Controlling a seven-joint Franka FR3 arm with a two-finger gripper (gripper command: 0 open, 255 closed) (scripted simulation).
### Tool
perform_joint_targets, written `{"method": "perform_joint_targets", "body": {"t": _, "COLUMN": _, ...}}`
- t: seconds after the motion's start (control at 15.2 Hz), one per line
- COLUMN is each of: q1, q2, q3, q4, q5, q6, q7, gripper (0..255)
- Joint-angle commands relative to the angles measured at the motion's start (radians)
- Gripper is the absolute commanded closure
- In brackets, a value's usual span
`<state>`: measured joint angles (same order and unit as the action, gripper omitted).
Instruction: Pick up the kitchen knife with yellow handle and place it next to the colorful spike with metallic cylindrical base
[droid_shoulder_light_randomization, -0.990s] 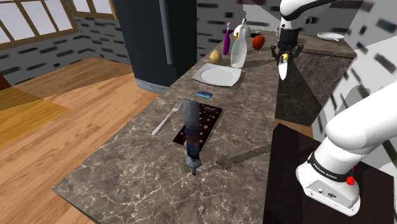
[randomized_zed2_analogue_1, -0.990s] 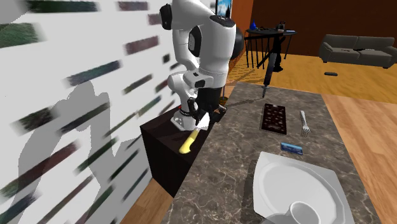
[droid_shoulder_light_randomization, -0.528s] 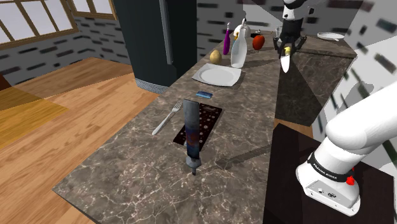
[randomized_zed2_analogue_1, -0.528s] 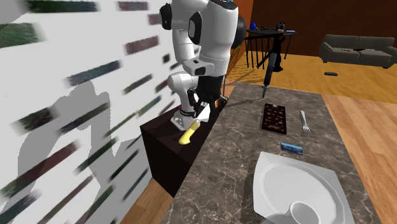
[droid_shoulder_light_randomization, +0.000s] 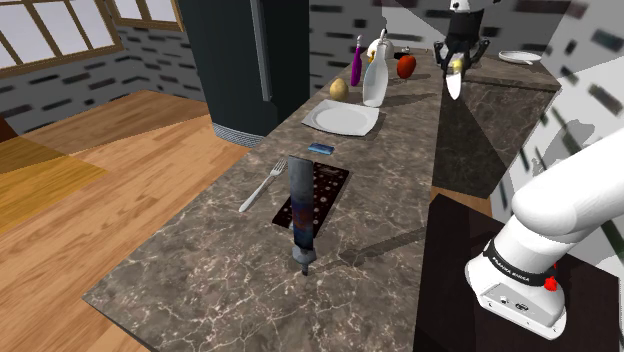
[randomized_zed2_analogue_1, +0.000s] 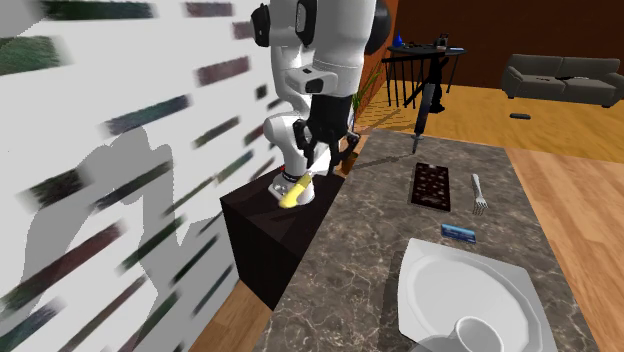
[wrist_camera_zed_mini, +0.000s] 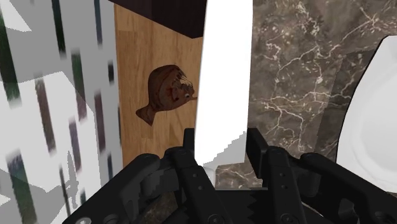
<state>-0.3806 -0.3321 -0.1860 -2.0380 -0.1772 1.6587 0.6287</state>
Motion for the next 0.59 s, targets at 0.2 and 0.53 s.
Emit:
{"method": "perform_joint_targets", "body": {"t": 0.2, "q1": 0.001, "q2": 0.009, "q3": 0.003, "q4": 0.074, "q5": 0.003, "q6": -0.066, "q7": -0.008, "gripper": 255}}
{"method": "perform_joint_targets", "body": {"t": 0.53, "q1": 0.003, "q2": 0.023, "q3": 0.005, "q4": 0.155, "q5": 0.006, "q6": -0.132, "q7": -0.017, "gripper": 255}}
